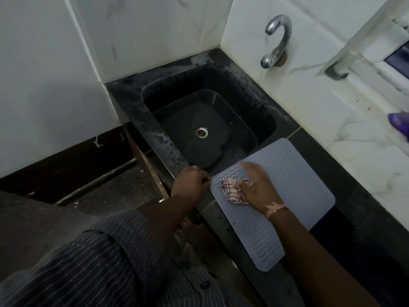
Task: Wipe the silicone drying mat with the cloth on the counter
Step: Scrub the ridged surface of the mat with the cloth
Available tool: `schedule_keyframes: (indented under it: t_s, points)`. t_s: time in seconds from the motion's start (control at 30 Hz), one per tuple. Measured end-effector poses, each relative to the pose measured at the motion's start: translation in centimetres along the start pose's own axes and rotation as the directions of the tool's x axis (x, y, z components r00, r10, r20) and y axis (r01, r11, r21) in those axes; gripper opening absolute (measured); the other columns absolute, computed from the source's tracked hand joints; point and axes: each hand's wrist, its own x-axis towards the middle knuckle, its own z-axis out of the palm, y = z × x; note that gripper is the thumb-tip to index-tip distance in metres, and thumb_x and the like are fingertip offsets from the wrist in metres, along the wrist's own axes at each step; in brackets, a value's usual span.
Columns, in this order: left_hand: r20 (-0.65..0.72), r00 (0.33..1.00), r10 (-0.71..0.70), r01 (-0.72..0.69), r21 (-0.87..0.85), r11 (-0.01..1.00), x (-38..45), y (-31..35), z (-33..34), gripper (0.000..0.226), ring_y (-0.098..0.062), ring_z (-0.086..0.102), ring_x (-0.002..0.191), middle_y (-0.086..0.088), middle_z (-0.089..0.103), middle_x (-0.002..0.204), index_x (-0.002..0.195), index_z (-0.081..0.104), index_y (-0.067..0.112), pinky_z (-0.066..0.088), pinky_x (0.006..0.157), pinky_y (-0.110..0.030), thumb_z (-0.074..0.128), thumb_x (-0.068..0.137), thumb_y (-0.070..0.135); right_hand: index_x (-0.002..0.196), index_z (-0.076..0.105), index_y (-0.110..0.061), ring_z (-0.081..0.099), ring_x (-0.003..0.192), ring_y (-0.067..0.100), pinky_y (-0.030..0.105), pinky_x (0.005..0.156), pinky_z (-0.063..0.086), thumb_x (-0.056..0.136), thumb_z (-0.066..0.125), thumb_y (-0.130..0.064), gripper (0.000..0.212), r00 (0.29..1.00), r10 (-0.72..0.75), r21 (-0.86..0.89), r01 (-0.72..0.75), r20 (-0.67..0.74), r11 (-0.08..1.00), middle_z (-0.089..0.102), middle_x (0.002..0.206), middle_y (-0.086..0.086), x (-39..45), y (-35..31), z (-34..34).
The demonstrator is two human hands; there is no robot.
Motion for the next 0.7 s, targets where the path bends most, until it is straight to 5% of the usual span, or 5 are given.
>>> schedule_keyframes:
  t_s: [0.13, 0.27, 0.43, 0.6, 0.7]
  points:
    - [0.054, 0.998, -0.022, 0.021, 0.011, 1.0, 0.9, 0.6, -0.4, 0.017, -0.019, 0.063, 0.104, 0.002, 0.07, 0.109, 0.105, 0.079, 0.03, 0.055, 0.088, -0.037, 0.067, 0.094, 0.033, 0.155, 0.028, -0.046, 0.022, 0.15, 0.025, 0.051, 0.121, 0.024, 0.086, 0.059, -0.066, 0.078, 0.925, -0.035, -0.333, 0.171, 0.378, 0.927, 0.029, 0.163, -0.004, -0.4, -0.1, 0.8]
    - [0.138, 0.976, -0.168, 0.173, -0.023, 0.985, 1.6, 1.0, -0.9, 0.012, -0.014, 0.068, 0.1, 0.008, 0.075, 0.104, 0.098, 0.079, 0.031, 0.057, 0.087, -0.033, 0.071, 0.089, 0.032, 0.15, 0.041, -0.041, 0.046, 0.128, 0.025, 0.046, 0.103, 0.042, 0.09, 0.049, -0.059, 0.063, 0.96, -0.11, -0.426, 0.215, 0.258, 0.879, 0.05, 0.143, -0.002, -0.4, -0.1, 1.7]
    - [0.118, 0.951, -0.286, 0.29, -0.02, 0.957, 2.0, 1.9, -0.5, 0.01, -0.019, 0.07, 0.094, 0.001, 0.075, 0.099, 0.087, 0.076, 0.026, 0.058, 0.083, -0.034, 0.067, 0.089, 0.026, 0.135, 0.059, -0.033, 0.06, 0.111, 0.018, 0.04, 0.094, 0.052, 0.093, 0.066, -0.04, 0.042, 0.979, -0.14, -0.033, 0.147, 0.147, 0.989, 0.064, 0.123, -0.004, 1.7, -2.0, 2.7]
    - [0.042, 0.937, -0.348, 0.348, -0.008, 0.937, 1.6, 2.1, -0.1, 0.014, -0.019, 0.069, 0.089, 0.001, 0.073, 0.094, 0.082, 0.072, 0.024, 0.06, 0.08, -0.037, 0.063, 0.092, 0.026, 0.127, 0.061, -0.033, 0.06, 0.102, 0.03, 0.038, 0.078, 0.052, 0.093, 0.063, -0.045, 0.037, 0.991, -0.059, -0.281, 0.09, 0.119, 0.955, 0.056, 0.116, 0.007, 2.6, -3.5, 4.9]
    - [0.029, 0.928, -0.372, 0.373, -0.016, 0.928, 1.6, 2.1, -0.1, 0.018, -0.018, 0.069, 0.085, 0.002, 0.074, 0.089, 0.075, 0.071, 0.026, 0.06, 0.078, -0.036, 0.064, 0.091, 0.023, 0.126, 0.062, -0.035, 0.063, 0.101, 0.029, 0.037, 0.079, 0.052, 0.093, 0.06, -0.048, 0.036, 0.983, -0.047, -0.21, 0.084, 0.176, 0.974, 0.058, 0.117, 0.007, 2.4, -3.4, 4.9]
